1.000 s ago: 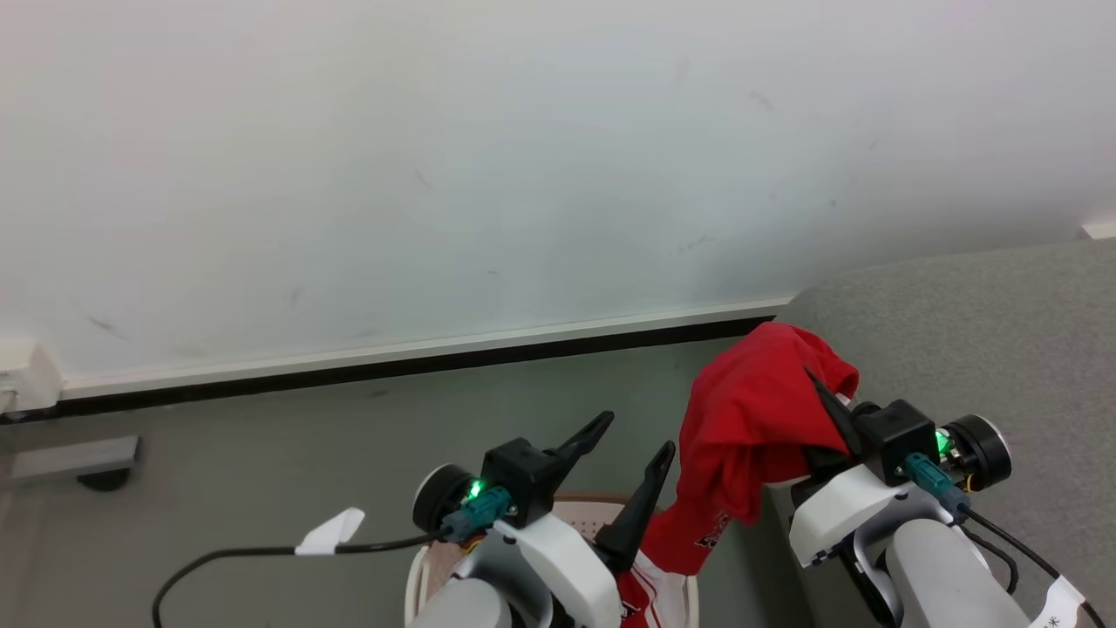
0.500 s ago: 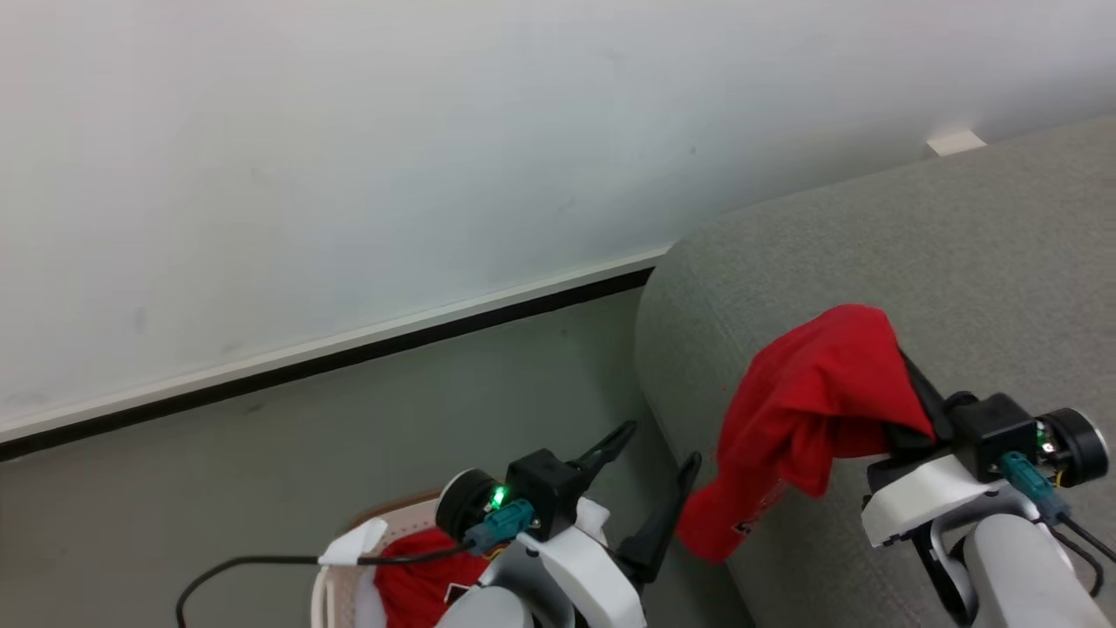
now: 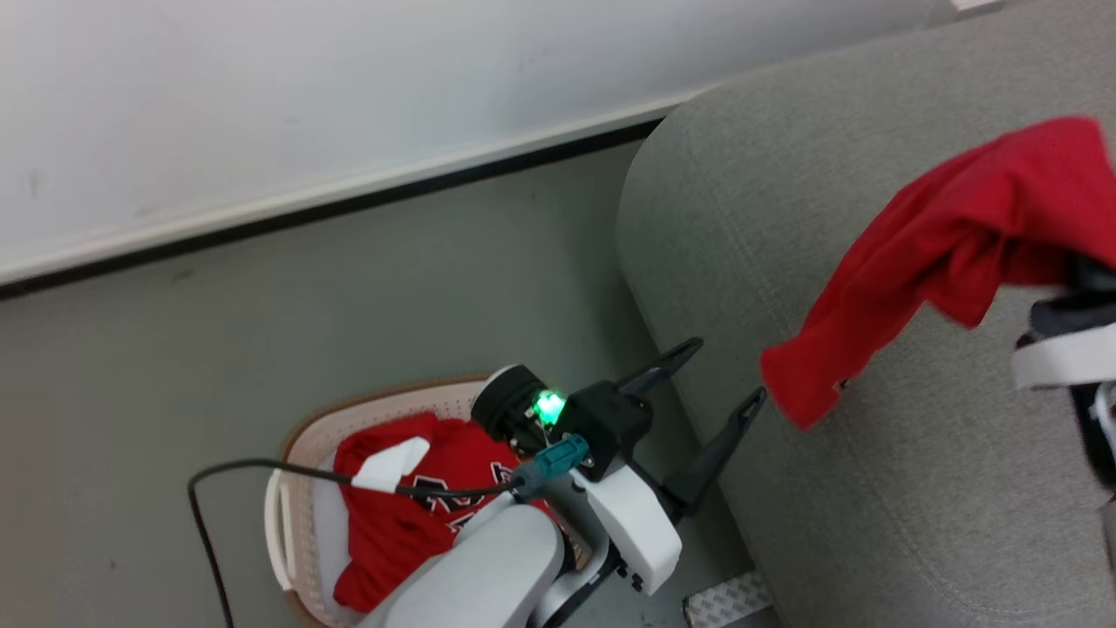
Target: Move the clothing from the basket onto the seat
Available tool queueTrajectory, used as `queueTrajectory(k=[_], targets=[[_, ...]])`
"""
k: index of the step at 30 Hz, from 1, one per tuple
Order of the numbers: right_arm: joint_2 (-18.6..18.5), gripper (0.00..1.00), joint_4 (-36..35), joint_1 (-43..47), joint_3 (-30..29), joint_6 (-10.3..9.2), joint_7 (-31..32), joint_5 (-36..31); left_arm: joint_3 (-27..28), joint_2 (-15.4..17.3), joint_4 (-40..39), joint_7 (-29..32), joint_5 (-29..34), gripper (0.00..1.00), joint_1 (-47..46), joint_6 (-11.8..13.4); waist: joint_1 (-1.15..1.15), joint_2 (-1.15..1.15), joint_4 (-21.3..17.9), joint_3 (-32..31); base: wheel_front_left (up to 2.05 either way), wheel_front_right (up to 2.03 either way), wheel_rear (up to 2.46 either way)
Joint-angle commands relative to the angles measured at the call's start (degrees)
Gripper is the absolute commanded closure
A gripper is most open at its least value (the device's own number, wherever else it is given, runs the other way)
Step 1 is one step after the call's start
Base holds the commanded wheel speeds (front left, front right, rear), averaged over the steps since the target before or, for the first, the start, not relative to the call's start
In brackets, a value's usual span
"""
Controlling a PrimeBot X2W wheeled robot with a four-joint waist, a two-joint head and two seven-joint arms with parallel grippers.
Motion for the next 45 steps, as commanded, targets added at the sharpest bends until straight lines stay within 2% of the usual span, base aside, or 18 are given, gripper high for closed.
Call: queueTrajectory(k=[1,8,13,17,20,24,25,27,28,32,37,40,45], targets=[[-1.0,1.0,-1.4,-3.9,-2.0,-0.12,1.1,-0.7,-0.2,1.0,-0.3,0.3,1.3,0.0,-2.0,-0.4,-0.01,0.0,2.6,7.4,0.0,0.0,0.0],[-7.3,1.0,-0.4,-18.7,-8.3,-0.12,6.9,-3.9,-0.6,2.1,-1.5,0.2,3.8,0.0,-7.7,-0.9,-0.01,0.0,5.6,16.3,0.0,0.0,0.0],[-13.1,1.0,6.3,-27.5,-12.5,-0.12,10.8,-8.3,-0.8,2.0,-2.0,-0.2,4.3,0.0,-9.9,-1.1,-0.01,0.0,7.5,19.6,0.0,0.0,0.0],[-16.9,1.0,13.1,-31.8,-18.9,-0.13,12.4,-12.2,-0.8,2.1,-1.9,-0.8,4.2,0.0,-10.7,-1.0,-0.01,0.0,9.1,21.0,0.0,0.0,0.0],[-17.4,1.0,18.8,-31.5,-24.5,-0.12,12.4,-15.4,-0.6,2.4,-1.6,-1.4,3.9,0.0,-10.7,-0.7,-0.01,0.0,10.0,21.4,0.0,0.0,0.0],[-15.3,1.0,25.9,-27.9,-32.2,-0.13,9.7,-19.1,-0.4,2.6,-0.9,-2.0,3.0,0.0,-9.5,-0.4,-0.01,0.0,10.8,20.9,0.0,0.0,0.0],[-15.3,1.0,25.9,-27.9,-32.2,-0.13,9.7,-19.1,-0.4,2.6,-0.9,-2.0,3.0,0.0,-9.5,-0.4,-0.01,0.0,10.8,20.9,0.0,0.0,0.0],[-12.5,0.11,30.3,-25.3,-37.3,-0.13,6.5,-22.0,-0.5,2.9,-0.3,-2.5,2.5,0.0,-8.5,-0.2,-0.01,0.0,11.0,20.0,0.0,0.0,0.0],[-11.7,0.0,31.5,-24.5,-38.6,-0.13,5.1,-22.6,-0.4,3.0,-0.1,-2.5,2.3,0.0,-8.2,-0.1,-0.01,0.0,11.0,19.5,0.0,0.0,0.0],[-8.4,0.0,35.4,-21.6,-41.5,-0.13,0.4,-24.5,-0.1,3.3,0.7,-3.1,1.3,0.0,-6.6,0.4,-0.01,0.0,10.7,16.9,0.0,0.0,0.0],[-4.5,0.0,37.2,-16.7,-39.9,-0.13,-1.9,-22.7,1.1,4.0,1.8,-4.6,-0.3,0.0,-3.2,1.8,-0.01,0.0,9.8,11.8,0.0,0.0,0.0],[-2.5,0.0,34.6,-14.0,-38.1,-0.12,-1.9,-21.6,1.7,4.3,2.2,-5.2,-1.3,0.0,-1.5,2.4,-0.01,0.0,9.6,9.5,0.0,0.0,0.0],[2.2,0.0,25.1,-5.0,-31.4,-0.13,-1.9,-17.0,3.8,5.5,2.3,-6.7,-3.2,0.0,2.7,4.2,-0.01,0.0,9.5,4.0,0.0,0.0,0.0]])
